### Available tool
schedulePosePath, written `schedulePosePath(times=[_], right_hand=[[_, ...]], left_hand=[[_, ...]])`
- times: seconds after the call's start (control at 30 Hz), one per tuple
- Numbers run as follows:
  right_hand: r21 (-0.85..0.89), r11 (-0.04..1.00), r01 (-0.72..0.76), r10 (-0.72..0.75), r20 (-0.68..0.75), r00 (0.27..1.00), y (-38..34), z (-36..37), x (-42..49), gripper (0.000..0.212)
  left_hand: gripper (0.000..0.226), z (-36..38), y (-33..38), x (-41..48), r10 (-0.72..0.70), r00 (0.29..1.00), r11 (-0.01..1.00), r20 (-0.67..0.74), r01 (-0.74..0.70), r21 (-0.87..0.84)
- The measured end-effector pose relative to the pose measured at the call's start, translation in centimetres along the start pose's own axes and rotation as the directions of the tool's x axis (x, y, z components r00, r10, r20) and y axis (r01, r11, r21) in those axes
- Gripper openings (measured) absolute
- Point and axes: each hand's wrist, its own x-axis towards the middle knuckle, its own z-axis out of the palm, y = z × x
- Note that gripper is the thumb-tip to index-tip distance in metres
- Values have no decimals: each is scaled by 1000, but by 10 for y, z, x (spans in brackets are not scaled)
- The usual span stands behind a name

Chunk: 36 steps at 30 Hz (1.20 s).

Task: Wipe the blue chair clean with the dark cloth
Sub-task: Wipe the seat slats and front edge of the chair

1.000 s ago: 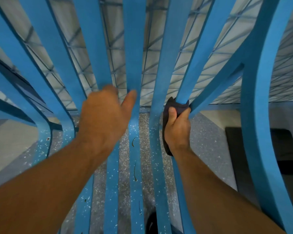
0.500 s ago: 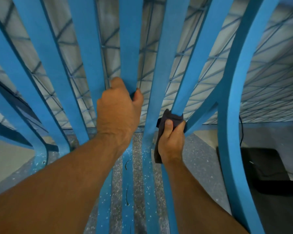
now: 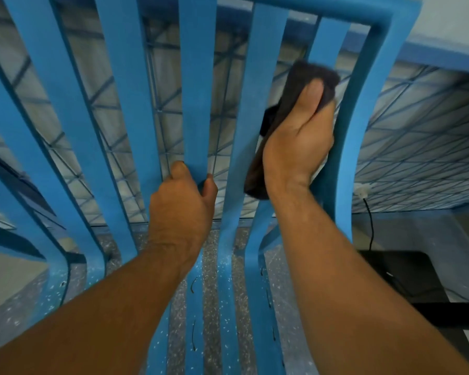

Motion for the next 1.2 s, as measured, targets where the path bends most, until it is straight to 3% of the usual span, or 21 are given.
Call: schedulePosePath(times=[0.23, 0.33, 0.57, 0.7, 0.9, 1.0, 1.1, 1.2], right_hand=[[5, 995, 104, -104, -66, 992, 4, -1, -5, 32], [-42, 998, 40, -38, 47, 998, 35, -8, -30, 43], [-143, 986, -91, 119, 201, 972, 85, -26, -74, 47], [-237, 946, -224, 284, 267, 921, 102, -43, -97, 37], [-371, 928, 11, 65, 192, 979, 93, -59, -98, 43], [-368, 929, 34, 32, 171, 985, 82, -70, -94, 38], [-331, 943, -35, 103, 192, 976, 77, -85, -93, 28], [-260, 937, -233, 304, 279, 911, 69, -107, -106, 28]], left_hand=[[29, -2, -1, 1, 9, 999, 1000, 31, -8, -4], [30, -3, 0, 1, 17, 999, 1000, 29, -17, -4], [33, -1, -1, 1, 17, 999, 1000, 29, -17, 11], [31, -2, 1, 0, 7, 999, 1000, 34, -8, 23], [32, -5, 2, 1, -9, 998, 999, 64, 7, 43], [29, -8, 5, 0, -15, 995, 999, 96, 10, 50], [32, -11, 8, 2, -39, 992, 999, 121, 40, -2], [35, -17, 5, -14, -119, 981, 981, 156, 141, -136]])
